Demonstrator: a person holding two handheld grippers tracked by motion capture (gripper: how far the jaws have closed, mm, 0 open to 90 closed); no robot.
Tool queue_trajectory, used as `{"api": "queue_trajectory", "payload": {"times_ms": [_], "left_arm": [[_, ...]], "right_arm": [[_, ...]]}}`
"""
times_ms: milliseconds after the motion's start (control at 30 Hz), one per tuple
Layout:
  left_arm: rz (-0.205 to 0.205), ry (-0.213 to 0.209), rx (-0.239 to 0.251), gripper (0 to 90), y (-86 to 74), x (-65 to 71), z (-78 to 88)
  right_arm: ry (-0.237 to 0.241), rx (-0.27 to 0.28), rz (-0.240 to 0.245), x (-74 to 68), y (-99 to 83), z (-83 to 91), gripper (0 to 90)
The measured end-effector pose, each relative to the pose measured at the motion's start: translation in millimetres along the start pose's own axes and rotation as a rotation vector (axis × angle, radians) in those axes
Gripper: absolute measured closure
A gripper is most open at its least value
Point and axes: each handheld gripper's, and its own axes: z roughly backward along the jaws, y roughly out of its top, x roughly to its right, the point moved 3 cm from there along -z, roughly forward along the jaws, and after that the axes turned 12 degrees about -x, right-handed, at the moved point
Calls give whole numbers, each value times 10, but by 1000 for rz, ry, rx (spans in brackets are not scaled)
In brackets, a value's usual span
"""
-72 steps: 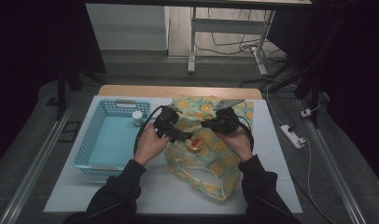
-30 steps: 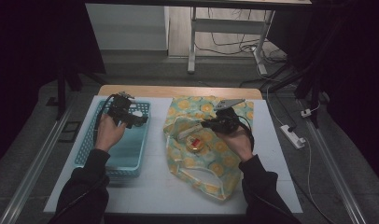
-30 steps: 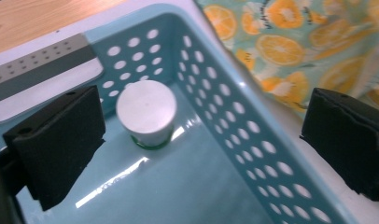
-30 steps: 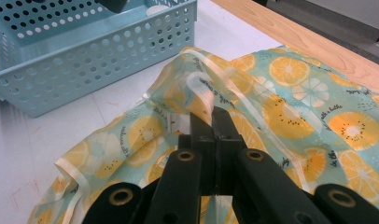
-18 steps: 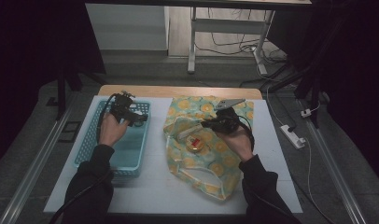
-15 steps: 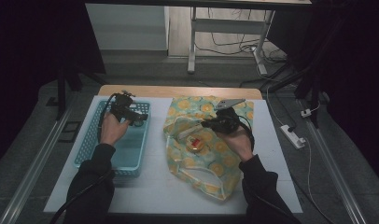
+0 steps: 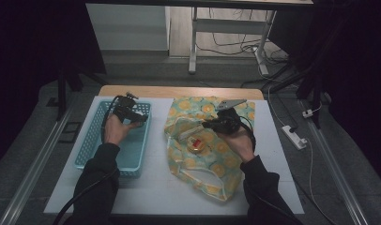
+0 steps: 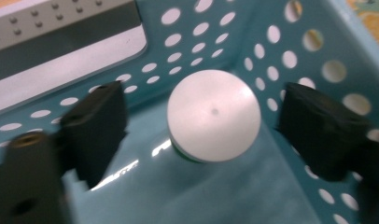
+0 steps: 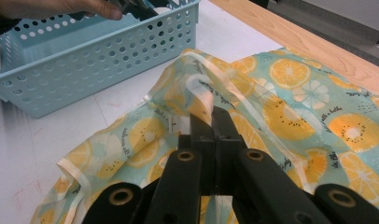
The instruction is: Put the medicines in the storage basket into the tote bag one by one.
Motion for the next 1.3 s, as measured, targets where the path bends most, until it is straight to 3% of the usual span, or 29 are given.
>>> {"api": "queue_trajectory", "payload": {"times_ms": [233,400,633,900,1067,1300], "left_arm": [[5,-34,-13,491,-16,4,-14],[-8,2,-34,499,-11,46,4],[1,10,-31,502,-16,55,102],[-9,-2,-1,502,-59,81,304],[-28,-33,28,502,-110,112,423],[-67,-38,47,502,-165,193,584]], "right_arm": [[2,-3,2,-7,-1,-9,900],[2,-2,2,-6,-2,-7,900],[2,2,-3,7,-7,7,900],[0,4,-2,-7,1,12,900],[-2,9,3,-22,14,17,900],[-2,8,1,-18,11,17,900]]}}
